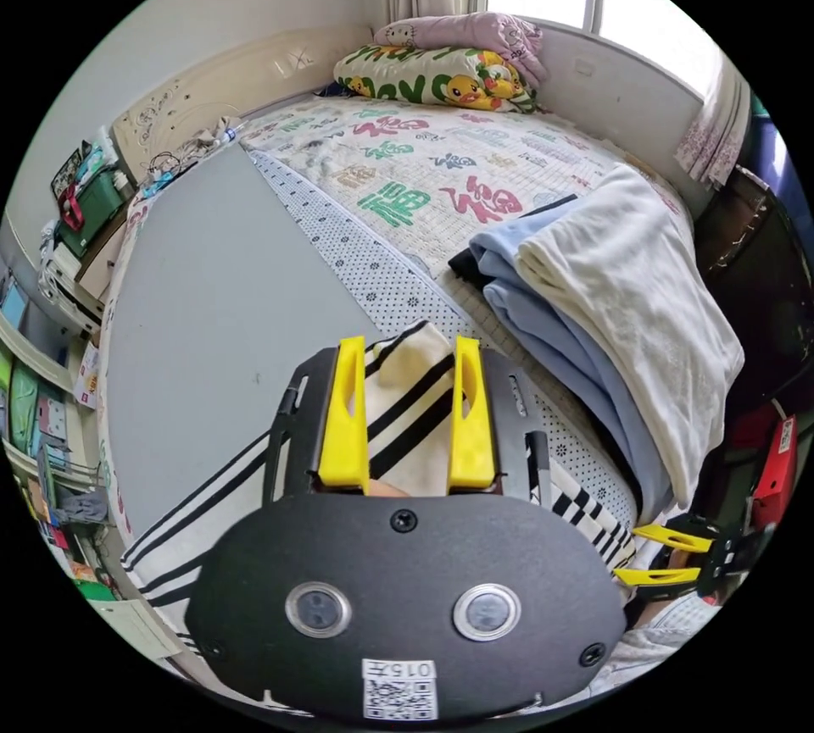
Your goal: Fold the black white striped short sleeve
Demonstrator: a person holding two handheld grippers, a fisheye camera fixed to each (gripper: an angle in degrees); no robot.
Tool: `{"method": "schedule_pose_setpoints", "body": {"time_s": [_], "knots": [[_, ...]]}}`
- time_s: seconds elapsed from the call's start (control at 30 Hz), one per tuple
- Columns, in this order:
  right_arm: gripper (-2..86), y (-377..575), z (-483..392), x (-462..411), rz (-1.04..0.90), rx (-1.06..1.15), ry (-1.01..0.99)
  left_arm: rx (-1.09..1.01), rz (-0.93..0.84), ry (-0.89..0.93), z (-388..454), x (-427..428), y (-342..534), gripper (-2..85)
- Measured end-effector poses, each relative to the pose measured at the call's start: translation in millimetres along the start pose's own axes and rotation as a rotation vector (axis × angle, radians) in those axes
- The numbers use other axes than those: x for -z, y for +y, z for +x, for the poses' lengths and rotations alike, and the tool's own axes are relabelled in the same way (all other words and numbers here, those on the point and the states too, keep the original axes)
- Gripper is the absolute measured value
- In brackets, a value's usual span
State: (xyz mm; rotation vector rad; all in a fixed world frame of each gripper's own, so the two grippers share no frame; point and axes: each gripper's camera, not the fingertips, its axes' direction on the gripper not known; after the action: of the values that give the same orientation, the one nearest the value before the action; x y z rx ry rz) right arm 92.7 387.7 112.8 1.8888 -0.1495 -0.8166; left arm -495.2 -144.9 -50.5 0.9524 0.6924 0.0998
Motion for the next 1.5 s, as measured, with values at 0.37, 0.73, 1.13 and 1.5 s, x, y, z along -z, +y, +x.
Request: {"method": "schedule_pose_setpoints", "body": {"time_s": [0.37, 0.73, 1.13, 1.5], "knots": [[0.5, 10.5, -1.6, 1.6, 0.007, 0.04, -0.025, -0.143, 0.022, -0.159, 69.9, -36.9, 46.8, 2.2], [-0.8, 50.4, -1.3, 83.7, 0.277, -0.063, 0.152, 0.043, 0.38, 0.154, 64.4, 4.3, 140.4, 0.8], [-0.5, 59.6, -78.5, 142.5, 0.684, 0.264, -0.383, 0.193, 0.694, 0.579, -42.1, 6.0, 354.6, 0.7], [-0.2, -40.2, -222.6, -3.7, 0.28, 0.416, -0.734, 0.523, 0.597, 0.475, -174.9, -134.2, 624.5, 0.8]]}}
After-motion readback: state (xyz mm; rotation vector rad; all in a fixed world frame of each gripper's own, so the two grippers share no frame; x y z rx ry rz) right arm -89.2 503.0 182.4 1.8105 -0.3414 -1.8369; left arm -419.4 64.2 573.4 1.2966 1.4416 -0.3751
